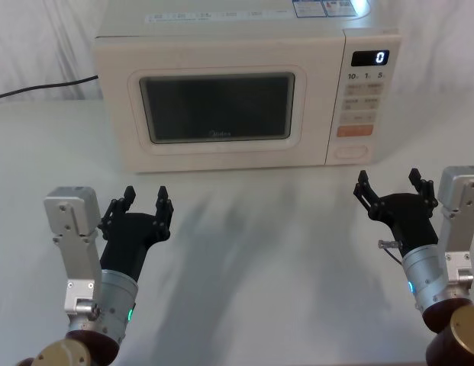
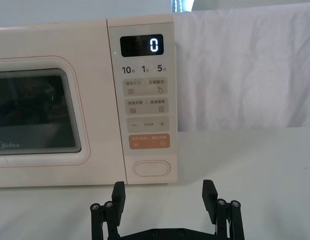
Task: Press the button to open the microwave door with one hand; close the microwave door with the other hand.
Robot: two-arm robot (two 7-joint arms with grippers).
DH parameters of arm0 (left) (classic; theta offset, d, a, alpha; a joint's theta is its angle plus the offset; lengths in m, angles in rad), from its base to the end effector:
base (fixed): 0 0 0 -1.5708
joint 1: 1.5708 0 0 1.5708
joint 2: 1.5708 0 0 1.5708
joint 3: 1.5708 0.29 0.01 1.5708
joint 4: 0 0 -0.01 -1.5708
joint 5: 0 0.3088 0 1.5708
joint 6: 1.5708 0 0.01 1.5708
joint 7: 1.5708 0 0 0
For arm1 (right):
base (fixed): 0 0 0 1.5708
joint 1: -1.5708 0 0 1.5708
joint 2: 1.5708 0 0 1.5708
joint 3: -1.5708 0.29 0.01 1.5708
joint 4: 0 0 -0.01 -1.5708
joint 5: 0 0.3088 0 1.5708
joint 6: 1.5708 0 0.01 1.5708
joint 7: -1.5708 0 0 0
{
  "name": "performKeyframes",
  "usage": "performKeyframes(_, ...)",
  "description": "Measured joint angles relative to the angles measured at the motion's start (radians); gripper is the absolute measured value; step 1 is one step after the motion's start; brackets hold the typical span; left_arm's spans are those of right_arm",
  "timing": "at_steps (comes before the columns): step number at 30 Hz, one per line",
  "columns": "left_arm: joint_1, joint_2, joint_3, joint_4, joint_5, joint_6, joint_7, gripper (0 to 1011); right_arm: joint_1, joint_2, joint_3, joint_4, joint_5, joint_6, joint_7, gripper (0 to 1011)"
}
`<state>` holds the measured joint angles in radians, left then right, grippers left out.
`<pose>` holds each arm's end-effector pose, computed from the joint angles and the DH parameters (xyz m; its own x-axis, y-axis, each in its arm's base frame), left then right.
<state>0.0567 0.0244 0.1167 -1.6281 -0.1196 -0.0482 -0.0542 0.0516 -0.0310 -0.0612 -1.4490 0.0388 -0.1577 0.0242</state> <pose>0.3101 -0.0314 -0.3002 0.1704 0.9804 -0.0992 -0.9848 0.1660 -0.0515 0.3416 0.0303 -0.3191 0.0840 -0.9944 -0.0642 0.9928 0.0780 0.0905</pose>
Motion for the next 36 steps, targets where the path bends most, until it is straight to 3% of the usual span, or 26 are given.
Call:
performKeyframes(7, 0.000, 0.000, 0.000, 0.000, -0.001, 0.001, -0.001, 796, 0.000, 0.000, 0.000, 0.000, 0.000, 0.000, 0.000, 1000)
performKeyframes(15, 0.000, 0.000, 0.000, 0.000, -0.001, 0.001, -0.001, 1000, 0.000, 0.000, 0.000, 0.000, 0.000, 0.000, 0.000, 1000)
performKeyframes(36, 0.000, 0.000, 0.000, 0.000, -0.001, 0.001, -0.001, 1001, 0.000, 0.000, 0.000, 0.000, 0.000, 0.000, 0.000, 1000)
